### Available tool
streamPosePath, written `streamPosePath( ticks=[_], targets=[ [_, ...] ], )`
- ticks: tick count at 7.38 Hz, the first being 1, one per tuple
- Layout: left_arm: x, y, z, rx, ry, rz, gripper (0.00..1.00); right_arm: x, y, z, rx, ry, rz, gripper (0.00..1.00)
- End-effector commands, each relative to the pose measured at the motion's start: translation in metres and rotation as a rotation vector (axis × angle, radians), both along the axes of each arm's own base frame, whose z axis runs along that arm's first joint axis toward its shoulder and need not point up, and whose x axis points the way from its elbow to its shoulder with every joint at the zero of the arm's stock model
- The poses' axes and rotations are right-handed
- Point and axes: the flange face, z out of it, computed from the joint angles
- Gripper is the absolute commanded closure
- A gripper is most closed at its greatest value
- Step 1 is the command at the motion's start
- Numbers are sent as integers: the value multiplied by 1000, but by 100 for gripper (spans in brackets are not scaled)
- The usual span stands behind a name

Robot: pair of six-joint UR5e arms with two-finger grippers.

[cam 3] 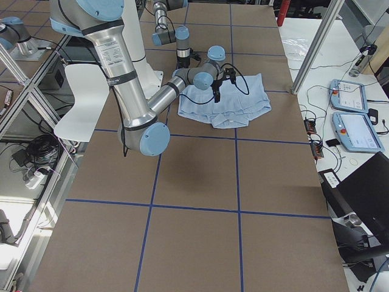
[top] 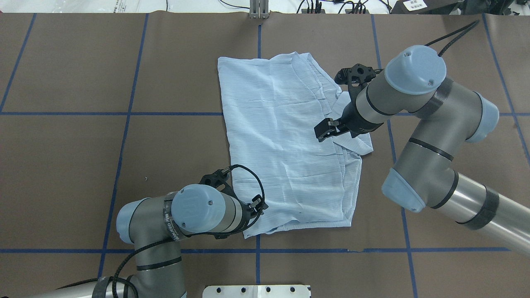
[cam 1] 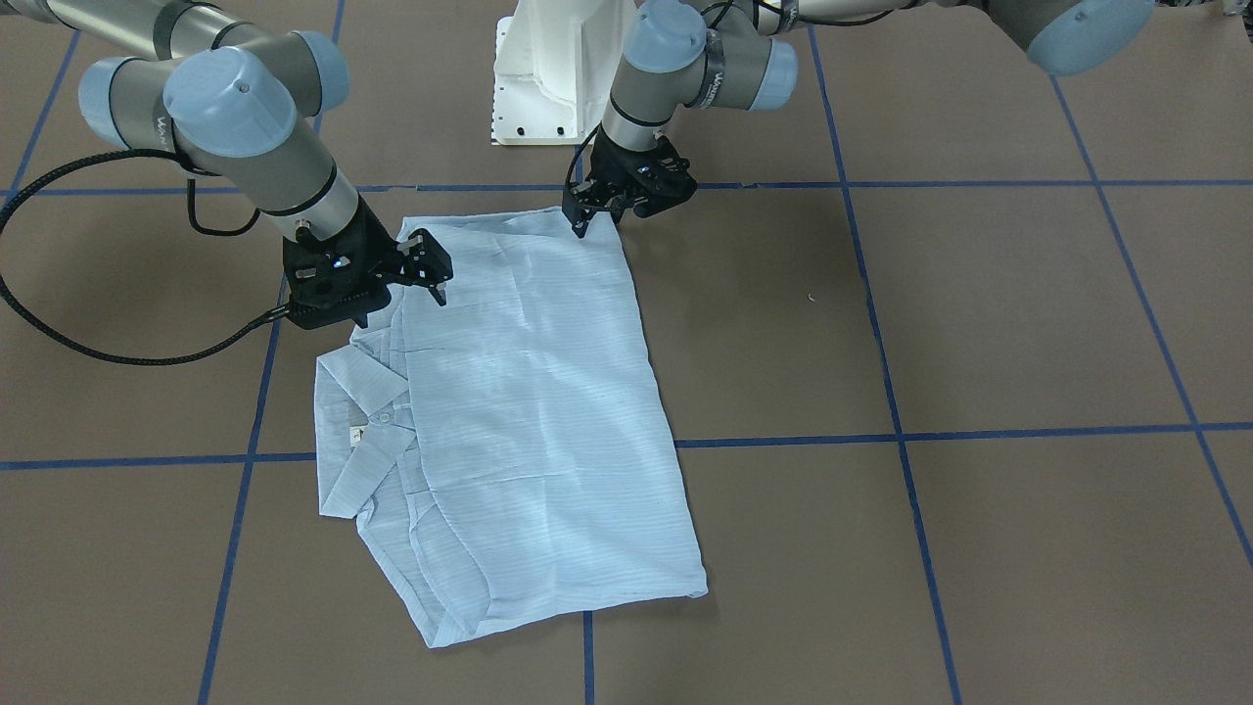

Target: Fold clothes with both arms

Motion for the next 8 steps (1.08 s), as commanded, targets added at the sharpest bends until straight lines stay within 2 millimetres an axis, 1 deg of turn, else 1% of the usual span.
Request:
streamPosePath(
  ticks=[1,2,3,4,5,6,7,8],
  targets=[
    [-2,1,-5,0,12,4,64,0,0,1,-1,2,1,0],
    [-2,3,-9,2,19,5,72,2,0,0,1,-1,2,0],
    [-2,3,-16,5,28,5,86,3,2,1,1,-1,1,0],
    [-2,2,-14,3,22,4,100,3,2,1,1,-1,3,0],
    [-7,-1,-17,9,29,0,100,1,10,-6,-23,-15,14,0],
    [-9,-6,-18,11,32,-4,100,-5,16,-8,-58,-19,33,0],
    [-10,-7,-19,14,32,-5,100,-17,25,-5,-94,-9,57,0],
    [-13,-12,-19,17,33,-11,100,-30,35,-4,-176,-5,111,0]
  ],
)
